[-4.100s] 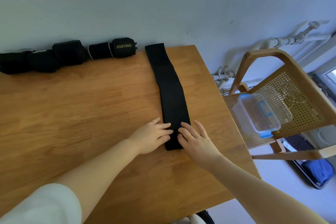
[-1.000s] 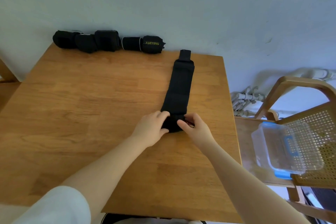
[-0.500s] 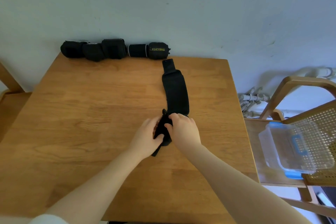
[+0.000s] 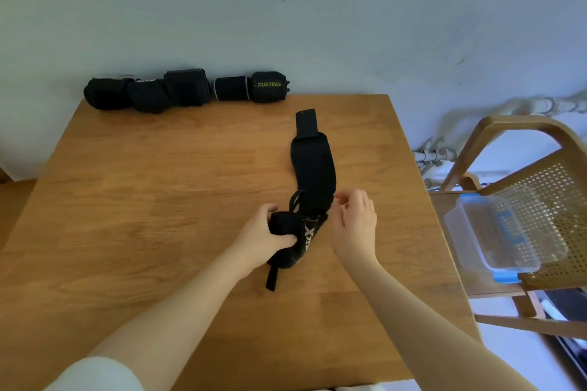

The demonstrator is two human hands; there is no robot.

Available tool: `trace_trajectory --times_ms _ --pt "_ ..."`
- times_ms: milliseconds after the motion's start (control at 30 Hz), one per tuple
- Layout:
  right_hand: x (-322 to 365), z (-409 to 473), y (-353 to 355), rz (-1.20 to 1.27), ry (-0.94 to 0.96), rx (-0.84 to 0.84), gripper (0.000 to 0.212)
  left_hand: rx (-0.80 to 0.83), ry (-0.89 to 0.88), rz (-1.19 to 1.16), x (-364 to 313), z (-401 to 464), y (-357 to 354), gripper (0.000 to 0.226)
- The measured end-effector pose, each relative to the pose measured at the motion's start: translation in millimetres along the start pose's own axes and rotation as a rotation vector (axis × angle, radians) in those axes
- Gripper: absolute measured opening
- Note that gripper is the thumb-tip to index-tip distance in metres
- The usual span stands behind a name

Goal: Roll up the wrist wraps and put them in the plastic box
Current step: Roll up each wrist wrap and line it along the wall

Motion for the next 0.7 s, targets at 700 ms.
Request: trace_trajectory --times_ms 700 --pt "26 5 -35 -0.056 0.285 0.316 0.04 0.257 -0.297 0.422 -11 0 49 0.055"
Point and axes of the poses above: each hand's wrist, its own z-axis towards the middle knuckle, its own y-axis out of the back of the hand, x = y × z, the point moved 4 cm from there along z, towards the middle knuckle, and after that the axes turned 13 degrees about -z, right-handed, at the moved point
